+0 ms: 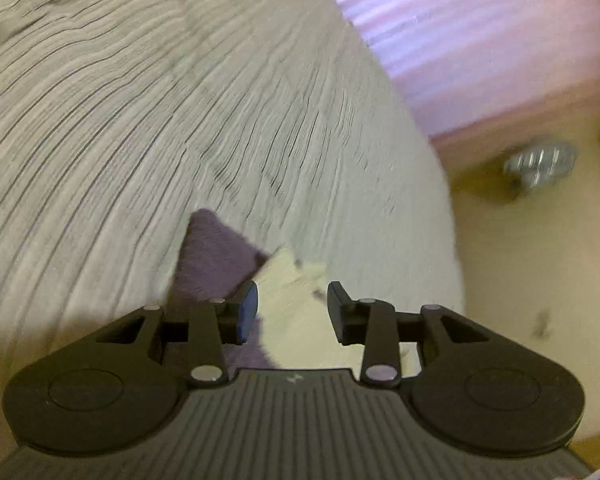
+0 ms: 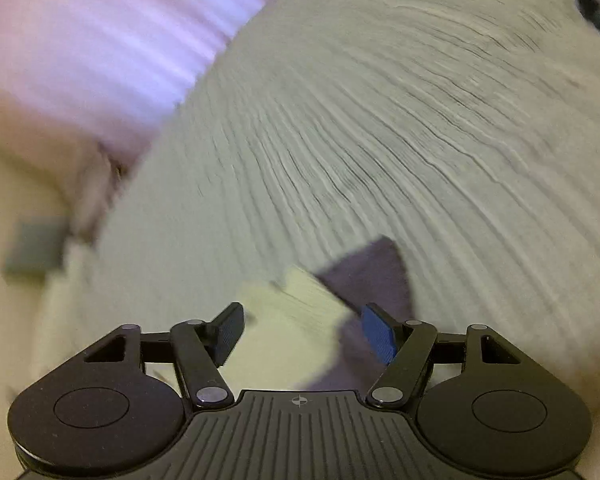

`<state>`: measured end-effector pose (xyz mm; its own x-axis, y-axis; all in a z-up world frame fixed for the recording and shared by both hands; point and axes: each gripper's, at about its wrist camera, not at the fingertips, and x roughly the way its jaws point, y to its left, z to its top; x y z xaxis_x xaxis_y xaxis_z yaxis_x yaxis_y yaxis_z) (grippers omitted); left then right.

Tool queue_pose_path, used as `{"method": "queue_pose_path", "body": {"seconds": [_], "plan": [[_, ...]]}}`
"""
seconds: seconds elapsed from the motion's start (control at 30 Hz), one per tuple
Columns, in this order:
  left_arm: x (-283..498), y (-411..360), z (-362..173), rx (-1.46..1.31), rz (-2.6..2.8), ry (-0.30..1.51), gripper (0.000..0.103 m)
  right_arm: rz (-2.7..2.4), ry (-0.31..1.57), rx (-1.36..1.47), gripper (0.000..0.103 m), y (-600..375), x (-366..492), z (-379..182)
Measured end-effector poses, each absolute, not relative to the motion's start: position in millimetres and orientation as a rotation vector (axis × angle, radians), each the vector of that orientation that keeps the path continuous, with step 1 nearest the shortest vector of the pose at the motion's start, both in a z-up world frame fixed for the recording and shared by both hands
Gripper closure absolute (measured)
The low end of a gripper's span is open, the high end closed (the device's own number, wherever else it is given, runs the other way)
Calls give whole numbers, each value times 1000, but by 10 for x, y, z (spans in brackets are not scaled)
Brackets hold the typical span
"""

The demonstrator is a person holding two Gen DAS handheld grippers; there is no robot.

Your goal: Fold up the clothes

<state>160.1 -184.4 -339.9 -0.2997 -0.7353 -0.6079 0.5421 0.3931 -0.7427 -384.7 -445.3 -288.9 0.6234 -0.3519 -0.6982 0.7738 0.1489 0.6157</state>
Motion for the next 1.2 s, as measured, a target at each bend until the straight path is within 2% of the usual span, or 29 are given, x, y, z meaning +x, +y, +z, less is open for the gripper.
{"method": "queue_pose_path", "body": {"seconds": [0.17,0.27,0.33,0.37,0.4,0.43,0.6,0.67,0.8,0.87,0.93,1.0,1.1,1.17,1.2], "plan": [[1340,-2072,-3421,58,-1398,1280,68,-785,693,834,34,-4344,-3514,-3023],[1152,-2289,-3475,247,-1435,1178,67,-749,784,694,34,-4328,-3310,-3145],[1092,-2362,-3537,315,-1448,1151,74,-733,810,655,34,-4318,-3258,-3233],[1071,-2387,-3568,342,-1456,1145,78,-725,823,636,43,-4313,-3232,-3276],[1044,-2405,-3591,374,-1464,1132,99,-718,837,627,63,-4328,-3195,-3346],[1031,-2421,-3595,398,-1471,1113,103,-710,834,619,92,-4312,-3190,-3361],[1269,-2274,-3276,182,-1447,946,103,-725,734,595,93,-4250,-3314,-3209],[1459,-2278,-3233,111,-1370,942,103,-747,672,589,93,-4235,-3401,-3088],[1520,-2377,-3370,157,-1367,1080,103,-746,768,608,93,-4337,-3263,-3259],[1416,-2367,-3401,213,-1401,1120,91,-754,795,623,93,-4329,-3213,-3337],[1335,-2368,-3448,254,-1431,1135,68,-772,783,649,93,-4318,-3225,-3371],[1254,-2370,-3496,295,-1460,1150,62,-781,768,684,93,-4311,-3263,-3403],[1161,-2404,-3592,348,-1479,1168,67,-771,744,739,90,-4366,-3297,-3395],[1111,-2452,-3638,391,-1483,1154,90,-771,736,778,62,-4417,-3279,-3381],[1086,-2476,-3661,412,-1485,1148,93,-770,734,780,60,-4423,-3269,-3366]]}}
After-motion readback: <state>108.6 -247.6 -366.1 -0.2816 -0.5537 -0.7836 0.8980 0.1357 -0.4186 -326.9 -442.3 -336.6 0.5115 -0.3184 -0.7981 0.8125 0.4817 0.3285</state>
